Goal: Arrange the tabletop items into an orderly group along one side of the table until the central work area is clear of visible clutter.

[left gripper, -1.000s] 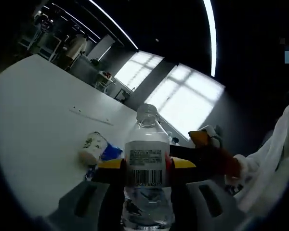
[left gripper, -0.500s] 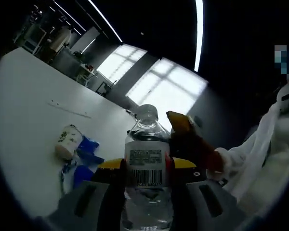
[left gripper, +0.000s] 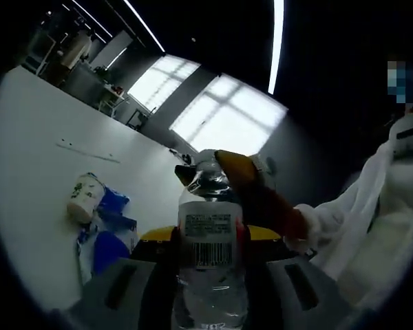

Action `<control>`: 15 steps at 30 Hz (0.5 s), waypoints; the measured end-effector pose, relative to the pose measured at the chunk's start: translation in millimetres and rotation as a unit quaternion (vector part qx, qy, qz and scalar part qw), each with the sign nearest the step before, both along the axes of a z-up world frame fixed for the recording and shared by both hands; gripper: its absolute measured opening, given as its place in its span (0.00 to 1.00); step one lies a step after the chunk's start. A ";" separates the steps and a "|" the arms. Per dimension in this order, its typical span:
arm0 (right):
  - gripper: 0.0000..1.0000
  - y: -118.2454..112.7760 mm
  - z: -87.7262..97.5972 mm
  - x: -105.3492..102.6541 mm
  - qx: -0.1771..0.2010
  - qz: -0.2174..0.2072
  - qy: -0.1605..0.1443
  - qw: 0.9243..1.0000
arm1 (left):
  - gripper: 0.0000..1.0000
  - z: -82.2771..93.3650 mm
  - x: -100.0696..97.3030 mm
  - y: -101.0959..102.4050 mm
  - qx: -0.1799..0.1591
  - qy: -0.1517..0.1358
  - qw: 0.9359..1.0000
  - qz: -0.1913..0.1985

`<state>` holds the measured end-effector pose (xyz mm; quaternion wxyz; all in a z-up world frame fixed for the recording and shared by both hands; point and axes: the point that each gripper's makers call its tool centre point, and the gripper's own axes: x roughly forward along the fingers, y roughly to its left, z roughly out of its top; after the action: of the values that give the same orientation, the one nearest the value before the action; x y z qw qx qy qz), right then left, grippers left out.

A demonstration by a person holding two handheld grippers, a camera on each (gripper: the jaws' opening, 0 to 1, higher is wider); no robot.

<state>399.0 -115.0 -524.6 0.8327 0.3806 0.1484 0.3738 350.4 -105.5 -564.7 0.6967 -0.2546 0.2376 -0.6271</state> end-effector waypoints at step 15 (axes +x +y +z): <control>0.19 3.8 18.6 -4.9 -0.027 0.007 -0.014 0.999 | 0.38 7.2 -4.5 -4.7 0.014 -0.032 0.999 0.033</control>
<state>394.2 -111.2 -506.0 0.8421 0.3513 0.1498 0.3809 345.9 -110.2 -557.5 0.7276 -0.2327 0.2156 -0.6082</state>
